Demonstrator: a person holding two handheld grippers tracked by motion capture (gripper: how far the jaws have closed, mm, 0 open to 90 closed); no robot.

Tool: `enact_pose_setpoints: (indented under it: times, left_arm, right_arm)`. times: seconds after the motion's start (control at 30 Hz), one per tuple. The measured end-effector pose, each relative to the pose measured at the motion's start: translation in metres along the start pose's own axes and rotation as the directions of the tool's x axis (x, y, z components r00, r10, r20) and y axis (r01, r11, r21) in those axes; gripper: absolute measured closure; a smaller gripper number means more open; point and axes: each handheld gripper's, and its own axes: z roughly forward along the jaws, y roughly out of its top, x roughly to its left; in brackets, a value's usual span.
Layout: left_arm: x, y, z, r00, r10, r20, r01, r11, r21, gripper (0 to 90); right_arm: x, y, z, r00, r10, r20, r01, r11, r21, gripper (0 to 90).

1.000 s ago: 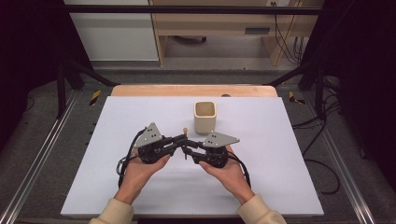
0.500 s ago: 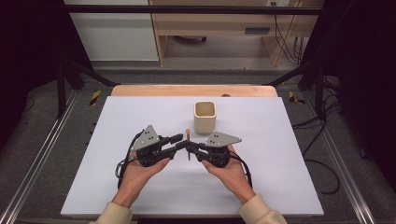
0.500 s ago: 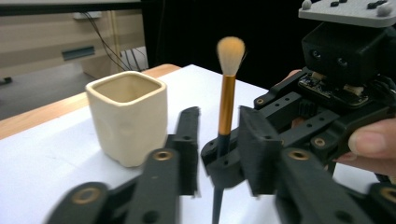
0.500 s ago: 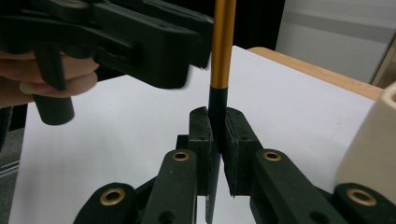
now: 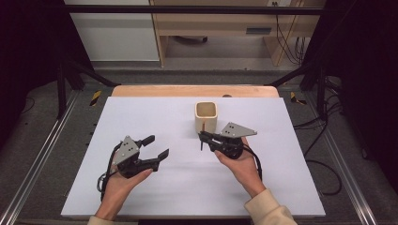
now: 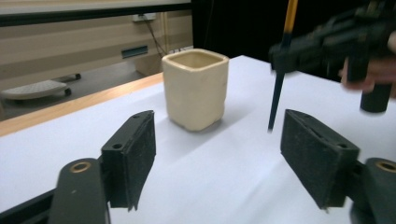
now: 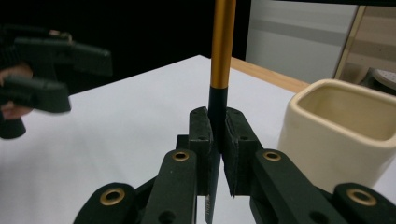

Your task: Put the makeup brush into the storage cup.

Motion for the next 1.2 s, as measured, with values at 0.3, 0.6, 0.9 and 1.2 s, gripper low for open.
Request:
enact_pose_setpoints:
  times: [0.3, 0.6, 0.9, 1.2]
  left_arm:
    - [0.013, -0.018, -0.012, 0.9996, 0.004, -0.030, -0.004, 0.9999, 0.017, 14.3]
    - [0.021, -0.034, -0.019, 0.9977, -0.049, -0.047, 0.048, 0.9988, -0.008, 10.5]
    - [0.019, -0.039, -0.018, 0.9982, -0.042, -0.041, 0.042, 0.9990, -0.015, 7.2]
    - [0.024, -0.042, -0.021, 0.9984, -0.047, -0.031, 0.046, 0.9987, -0.019, 7.1]
  right_arm:
    - [-0.020, 0.033, -0.001, 0.9990, -0.022, 0.038, 0.022, 1.000, 0.020, 82.9]
    - [-0.046, 0.072, 0.002, 0.9950, -0.038, 0.092, 0.039, 0.999, -0.009, 82.9]
    - [-0.066, 0.097, 0.010, 0.9882, -0.041, 0.147, 0.051, 0.997, -0.065, 82.9]
    - [-0.079, 0.103, 0.021, 0.9808, -0.043, 0.190, 0.060, 0.994, -0.087, 83.0]
